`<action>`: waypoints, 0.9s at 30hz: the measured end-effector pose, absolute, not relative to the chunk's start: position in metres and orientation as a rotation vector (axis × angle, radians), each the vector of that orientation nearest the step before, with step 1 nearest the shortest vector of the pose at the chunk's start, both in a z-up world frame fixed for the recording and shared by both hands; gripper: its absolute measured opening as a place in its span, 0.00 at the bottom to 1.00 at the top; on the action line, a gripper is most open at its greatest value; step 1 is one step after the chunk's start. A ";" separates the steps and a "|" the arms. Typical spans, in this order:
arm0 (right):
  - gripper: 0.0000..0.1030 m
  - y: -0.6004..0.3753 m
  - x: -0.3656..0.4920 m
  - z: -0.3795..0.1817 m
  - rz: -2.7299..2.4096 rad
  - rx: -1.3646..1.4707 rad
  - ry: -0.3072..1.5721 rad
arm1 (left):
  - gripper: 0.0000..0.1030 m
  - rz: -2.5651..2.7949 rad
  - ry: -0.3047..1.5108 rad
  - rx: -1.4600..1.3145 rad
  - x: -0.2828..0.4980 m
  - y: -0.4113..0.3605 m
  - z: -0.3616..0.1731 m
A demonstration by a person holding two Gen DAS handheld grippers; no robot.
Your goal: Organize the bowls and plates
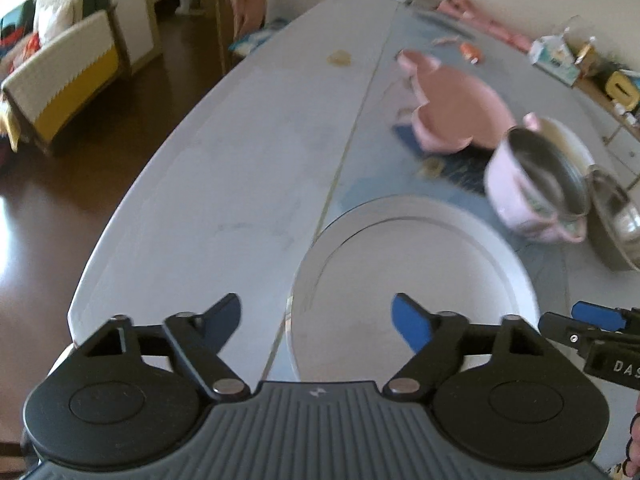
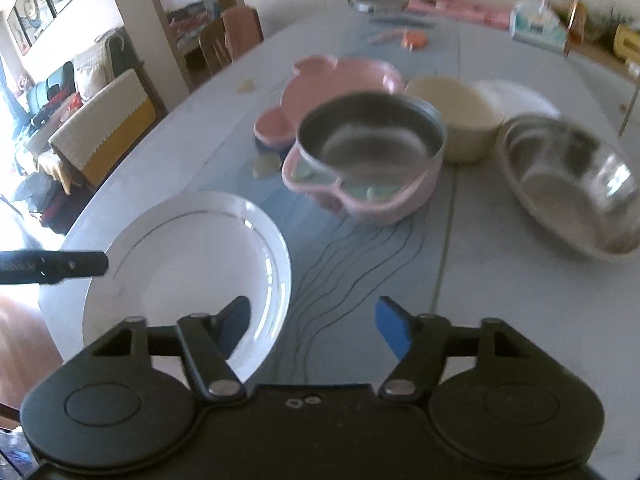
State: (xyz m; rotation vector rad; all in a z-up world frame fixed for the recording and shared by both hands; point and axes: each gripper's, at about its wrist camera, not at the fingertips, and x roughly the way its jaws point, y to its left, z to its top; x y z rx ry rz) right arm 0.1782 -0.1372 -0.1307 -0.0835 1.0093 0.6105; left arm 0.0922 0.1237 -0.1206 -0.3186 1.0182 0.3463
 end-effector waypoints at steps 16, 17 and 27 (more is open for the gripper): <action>0.12 -0.138 0.178 -0.154 0.624 0.076 1.188 | 0.17 0.310 1.096 -0.508 0.079 0.150 -0.147; 0.12 -0.136 0.179 -0.154 0.610 0.078 1.189 | 0.14 0.303 1.092 -0.511 0.078 0.150 -0.146; 0.12 -0.082 0.174 -0.150 0.711 -0.029 1.190 | 0.12 0.410 1.085 -0.497 0.063 0.189 -0.140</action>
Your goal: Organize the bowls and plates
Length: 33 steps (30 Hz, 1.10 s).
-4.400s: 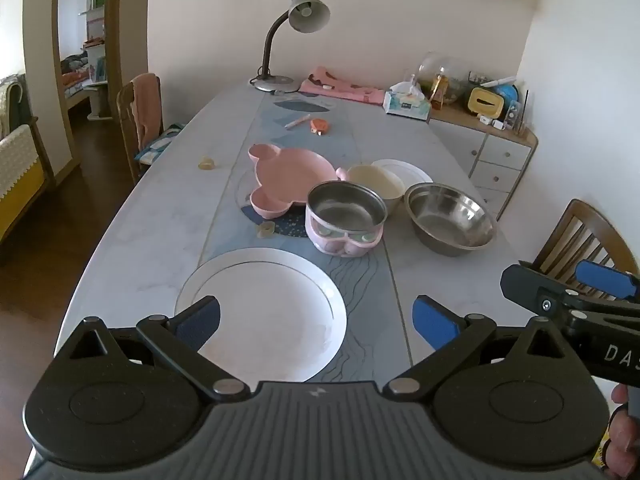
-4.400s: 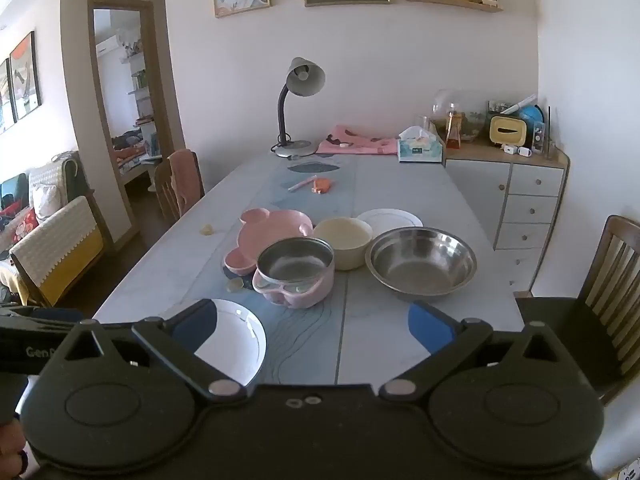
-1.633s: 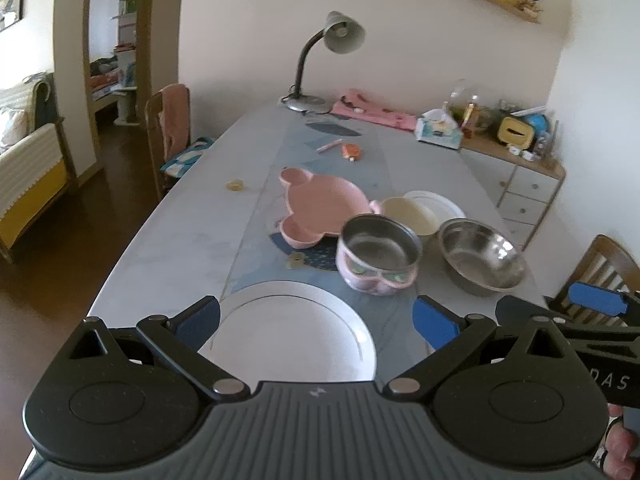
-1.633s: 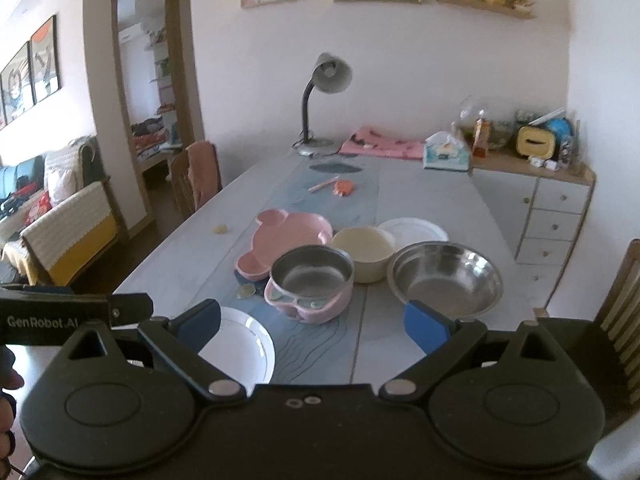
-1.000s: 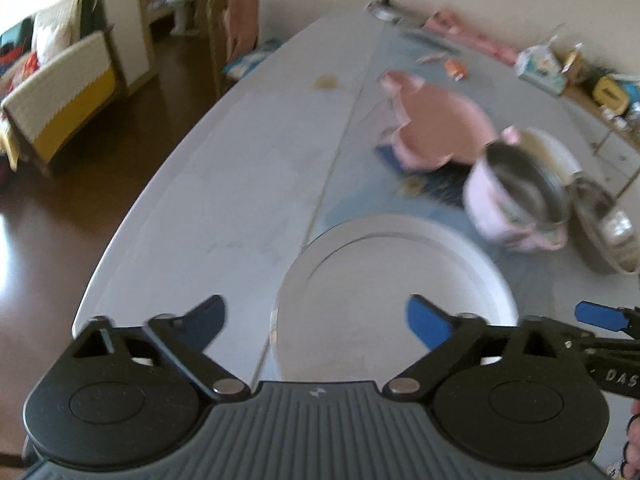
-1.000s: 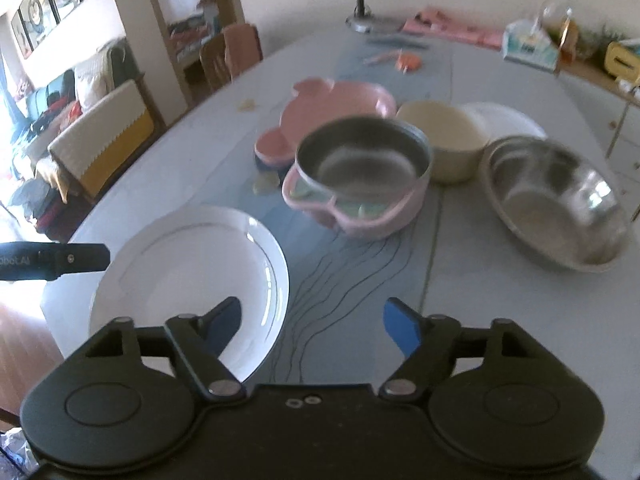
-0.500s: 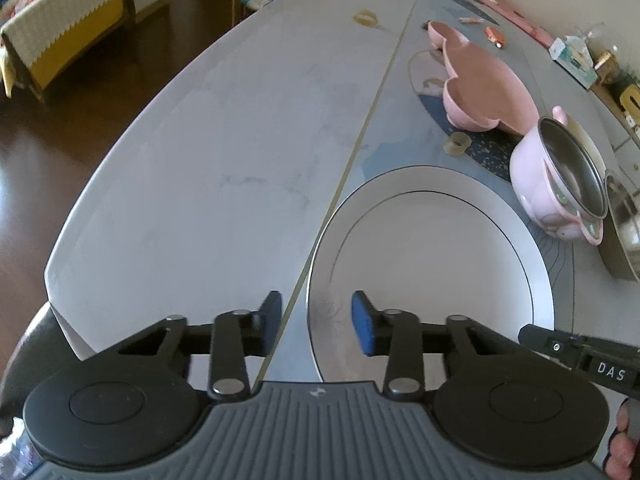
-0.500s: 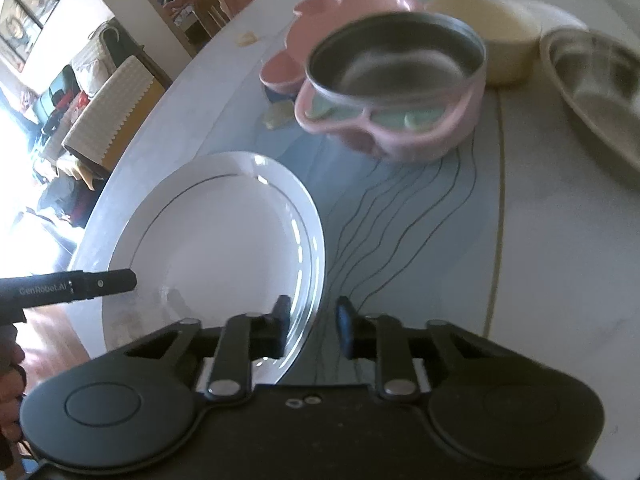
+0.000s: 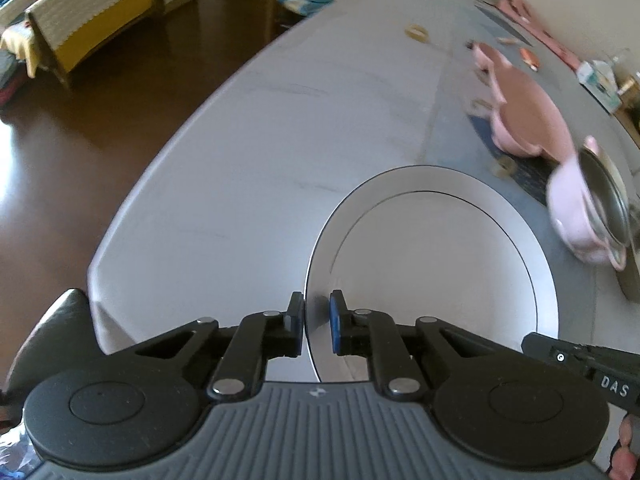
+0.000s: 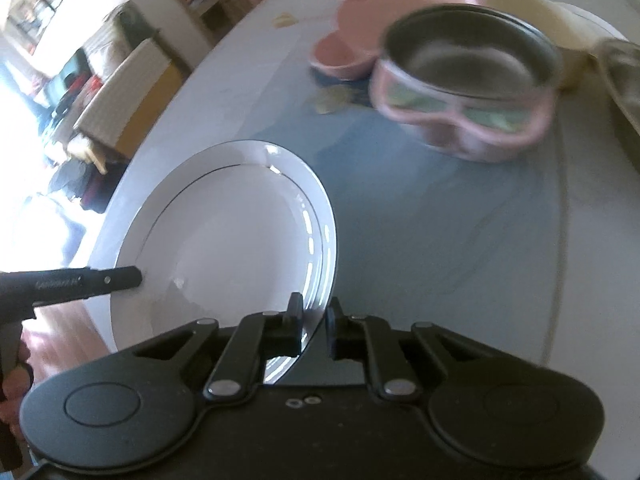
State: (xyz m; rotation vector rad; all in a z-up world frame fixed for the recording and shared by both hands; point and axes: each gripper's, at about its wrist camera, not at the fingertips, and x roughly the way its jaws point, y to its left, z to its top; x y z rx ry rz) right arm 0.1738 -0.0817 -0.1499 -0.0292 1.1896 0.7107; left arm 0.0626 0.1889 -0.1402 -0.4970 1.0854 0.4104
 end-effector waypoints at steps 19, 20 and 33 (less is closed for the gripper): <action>0.21 -0.070 0.160 -0.135 0.692 -0.125 1.139 | 0.12 0.474 1.021 -0.341 0.052 0.187 -0.124; 0.21 -0.071 0.157 -0.132 0.688 -0.136 1.125 | 0.12 0.471 1.006 -0.333 0.049 0.184 -0.119; 0.25 -0.112 0.130 -0.083 0.613 -0.123 0.967 | 0.29 0.260 0.843 -0.230 0.041 0.117 -0.057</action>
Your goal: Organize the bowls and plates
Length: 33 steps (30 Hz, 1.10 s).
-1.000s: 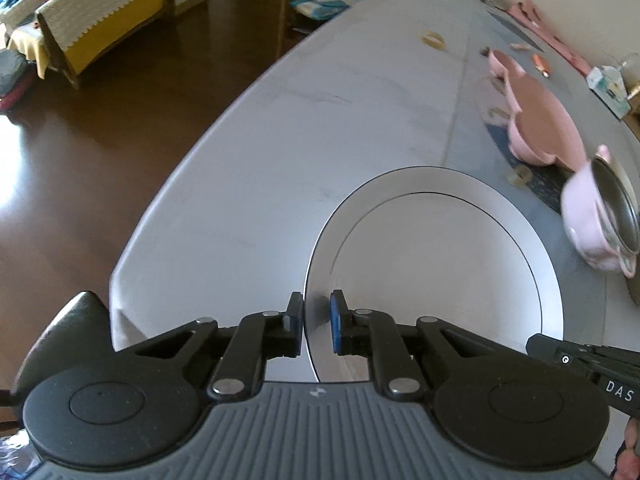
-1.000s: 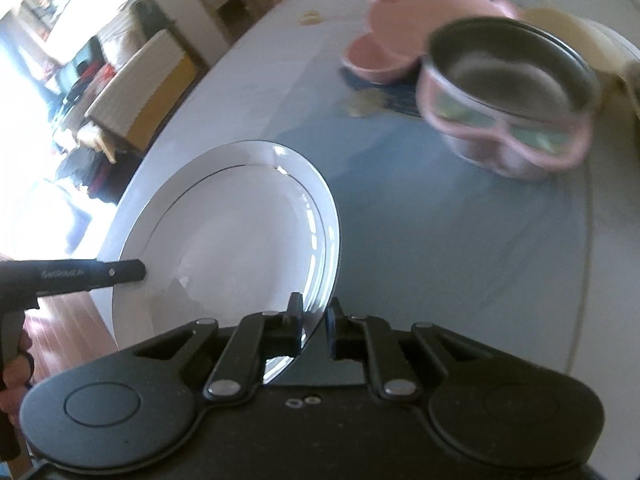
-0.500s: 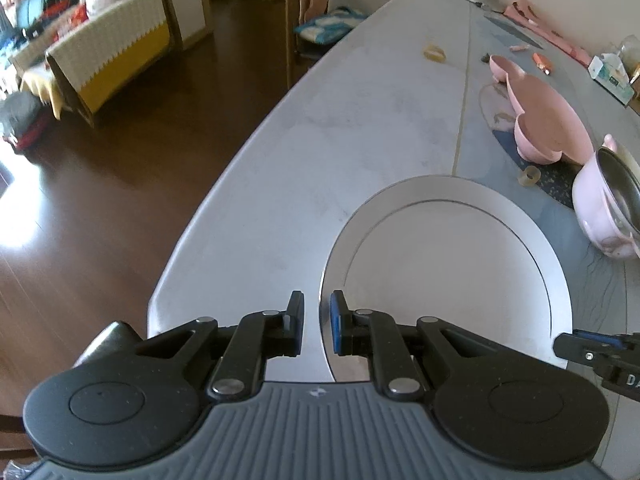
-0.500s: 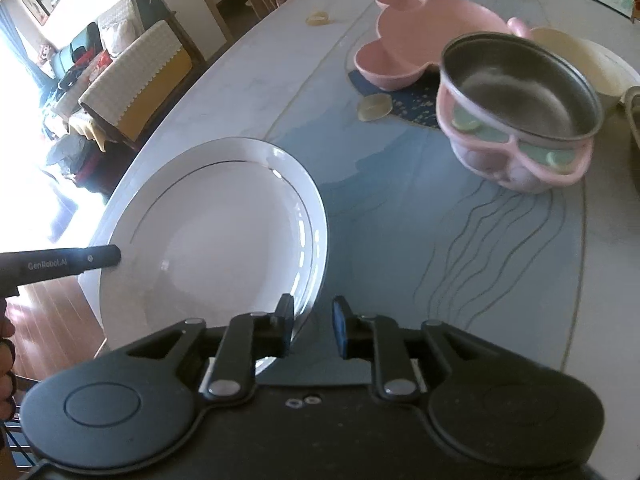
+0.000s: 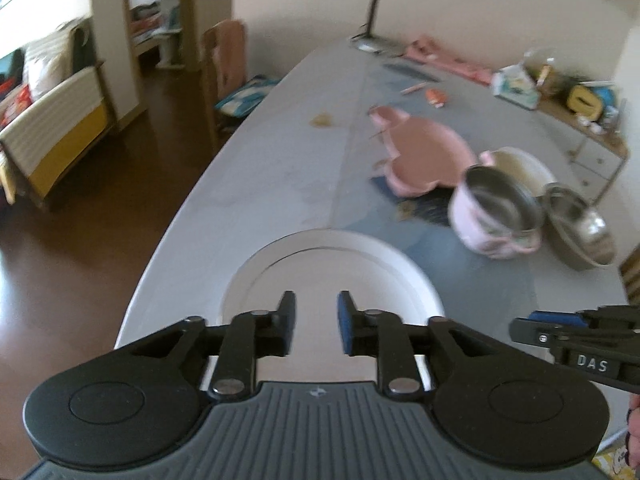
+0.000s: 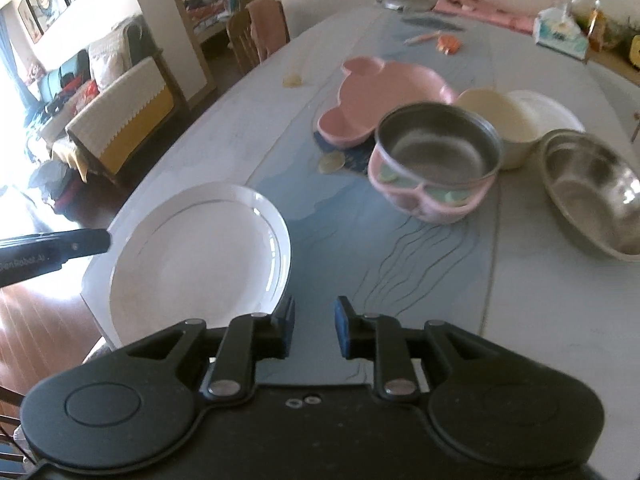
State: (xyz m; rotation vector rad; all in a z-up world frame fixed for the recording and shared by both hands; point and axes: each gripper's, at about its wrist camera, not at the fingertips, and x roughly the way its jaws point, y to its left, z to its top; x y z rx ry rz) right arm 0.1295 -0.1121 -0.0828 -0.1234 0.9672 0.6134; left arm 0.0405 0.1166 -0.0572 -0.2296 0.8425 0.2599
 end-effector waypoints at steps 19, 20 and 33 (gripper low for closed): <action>0.61 -0.175 0.096 -0.014 0.506 -0.042 0.739 | 0.68 0.048 0.676 -0.148 0.034 0.047 0.000; 0.63 -0.178 0.096 -0.011 0.503 -0.039 0.728 | 0.70 0.042 0.671 -0.147 0.036 0.045 0.001; 0.88 -0.209 0.127 0.004 0.454 -0.034 0.668 | 0.77 -0.001 0.627 -0.124 0.074 0.009 0.012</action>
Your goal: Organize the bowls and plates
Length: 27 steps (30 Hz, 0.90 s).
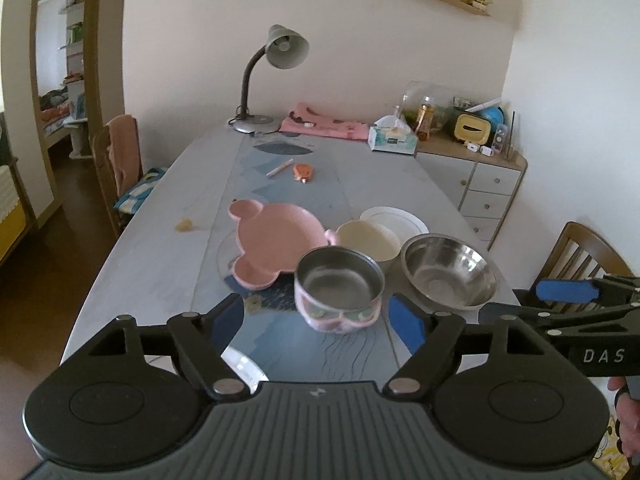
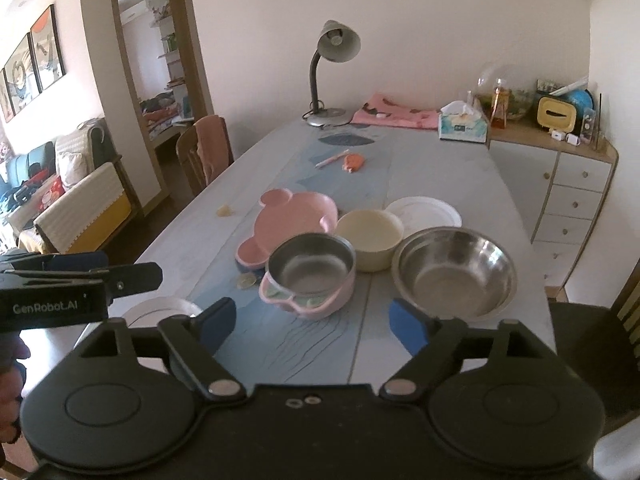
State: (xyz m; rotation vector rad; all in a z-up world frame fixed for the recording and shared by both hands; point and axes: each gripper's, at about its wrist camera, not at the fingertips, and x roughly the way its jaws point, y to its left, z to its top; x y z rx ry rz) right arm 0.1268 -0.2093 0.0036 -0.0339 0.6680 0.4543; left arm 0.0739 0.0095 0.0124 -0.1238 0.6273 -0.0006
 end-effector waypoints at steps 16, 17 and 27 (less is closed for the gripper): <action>1.00 -0.258 0.240 0.025 0.416 -0.066 0.614 | 0.78 -0.022 0.639 -0.079 0.203 -0.038 0.027; 1.00 -0.261 0.251 0.026 0.411 -0.068 0.614 | 0.78 -0.025 0.641 -0.076 0.212 -0.040 0.027; 1.00 -0.286 0.356 0.012 0.383 -0.092 0.698 | 0.78 -0.060 0.750 -0.055 0.329 -0.065 0.017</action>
